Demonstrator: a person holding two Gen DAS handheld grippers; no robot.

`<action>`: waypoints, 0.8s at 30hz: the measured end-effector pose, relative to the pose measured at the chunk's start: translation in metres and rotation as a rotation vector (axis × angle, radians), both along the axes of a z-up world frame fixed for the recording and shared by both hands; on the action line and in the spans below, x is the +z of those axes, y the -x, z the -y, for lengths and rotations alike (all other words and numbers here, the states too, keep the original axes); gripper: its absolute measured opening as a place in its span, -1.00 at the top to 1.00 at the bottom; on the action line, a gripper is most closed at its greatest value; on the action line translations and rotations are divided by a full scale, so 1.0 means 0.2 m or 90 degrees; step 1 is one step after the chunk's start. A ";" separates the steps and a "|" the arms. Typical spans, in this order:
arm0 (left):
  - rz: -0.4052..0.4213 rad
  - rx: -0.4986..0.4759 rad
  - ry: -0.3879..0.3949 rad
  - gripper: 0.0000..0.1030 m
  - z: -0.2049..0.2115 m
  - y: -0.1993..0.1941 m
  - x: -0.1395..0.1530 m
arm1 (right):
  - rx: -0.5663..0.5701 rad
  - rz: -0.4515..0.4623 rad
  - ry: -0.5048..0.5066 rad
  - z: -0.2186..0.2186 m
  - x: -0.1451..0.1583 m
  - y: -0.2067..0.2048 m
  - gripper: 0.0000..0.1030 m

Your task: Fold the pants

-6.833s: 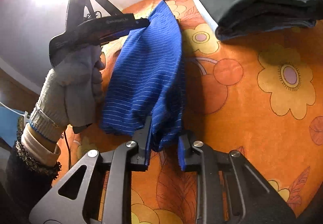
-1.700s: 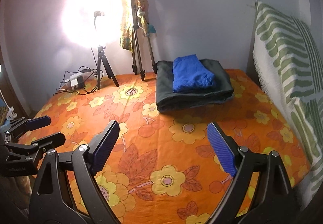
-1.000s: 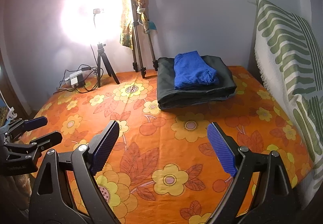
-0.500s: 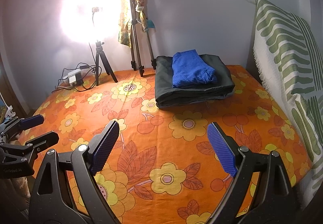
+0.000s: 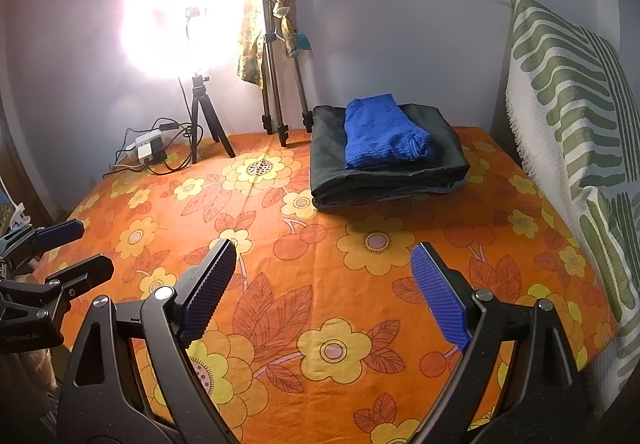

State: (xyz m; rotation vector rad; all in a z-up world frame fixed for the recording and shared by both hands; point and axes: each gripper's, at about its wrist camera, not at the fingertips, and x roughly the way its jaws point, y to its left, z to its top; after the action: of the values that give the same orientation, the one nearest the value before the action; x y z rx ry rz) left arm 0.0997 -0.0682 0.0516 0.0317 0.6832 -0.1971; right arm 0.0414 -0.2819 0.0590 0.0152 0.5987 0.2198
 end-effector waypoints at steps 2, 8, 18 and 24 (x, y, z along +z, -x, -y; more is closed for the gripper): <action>-0.001 -0.001 0.001 -0.56 0.00 0.00 0.00 | -0.001 -0.001 0.000 0.00 0.00 0.00 -0.78; 0.000 -0.001 -0.001 -0.56 0.00 0.00 0.00 | 0.002 -0.005 -0.002 0.00 -0.01 -0.01 -0.78; 0.003 -0.001 -0.002 -0.56 -0.01 0.00 0.01 | 0.009 -0.008 0.003 -0.01 -0.02 -0.01 -0.78; 0.007 0.000 -0.007 -0.56 -0.02 0.00 0.01 | 0.010 -0.009 0.004 -0.01 -0.03 -0.01 -0.78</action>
State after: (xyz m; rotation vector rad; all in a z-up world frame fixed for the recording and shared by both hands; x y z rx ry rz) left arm 0.0994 -0.0635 0.0532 0.0428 0.6733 -0.1925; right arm 0.0430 -0.2794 0.0527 0.0059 0.6133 0.2329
